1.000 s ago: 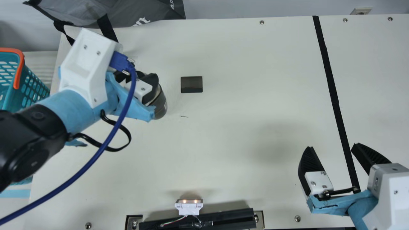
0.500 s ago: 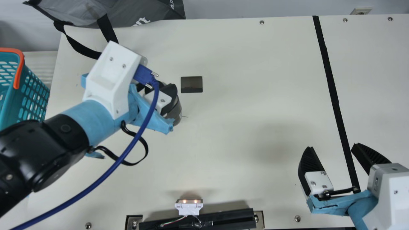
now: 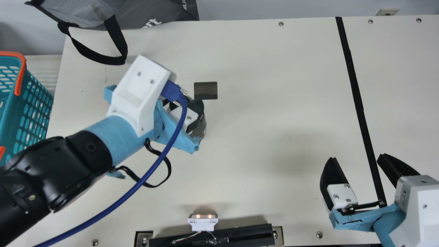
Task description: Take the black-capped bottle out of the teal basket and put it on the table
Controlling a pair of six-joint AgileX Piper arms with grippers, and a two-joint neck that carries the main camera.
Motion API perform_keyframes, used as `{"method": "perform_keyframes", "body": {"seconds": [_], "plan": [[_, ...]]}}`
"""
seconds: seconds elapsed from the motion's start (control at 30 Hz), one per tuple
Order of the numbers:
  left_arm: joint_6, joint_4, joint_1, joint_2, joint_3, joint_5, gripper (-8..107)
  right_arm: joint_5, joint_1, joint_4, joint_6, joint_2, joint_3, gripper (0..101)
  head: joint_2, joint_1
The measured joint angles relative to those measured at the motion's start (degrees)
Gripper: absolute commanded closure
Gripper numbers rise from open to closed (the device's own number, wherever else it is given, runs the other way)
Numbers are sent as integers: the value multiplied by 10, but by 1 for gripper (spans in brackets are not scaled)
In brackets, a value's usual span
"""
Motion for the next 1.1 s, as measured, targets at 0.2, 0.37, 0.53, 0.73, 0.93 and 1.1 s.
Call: {"method": "perform_keyframes", "body": {"seconds": [0.2, 0.37, 0.53, 0.73, 0.93, 1.1], "plan": [[-10, 8, -6, 6, 5, -10, 82, 0, 0, 0, 0, 0, 0, 10, 3, 0], [-15, 14, -9, 10, 7, -15, 82, 0, 0, 0, 0, 0, 0, 10, 0, 0], [-18, 18, -12, 15, 8, -20, 82, 0, 0, 0, 0, 0, 0, 10, 0, 0], [-23, 23, -15, 19, 10, -23, 81, 0, 0, 0, 0, 0, 0, 10, 3, 0], [-26, 27, -17, 21, 13, -25, 80, 0, 0, 0, 0, 0, 0, 10, 3, 0], [-29, 31, -18, 21, 15, -27, 79, 0, 0, 0, 0, 0, 0, 10, 0, 0]]}}
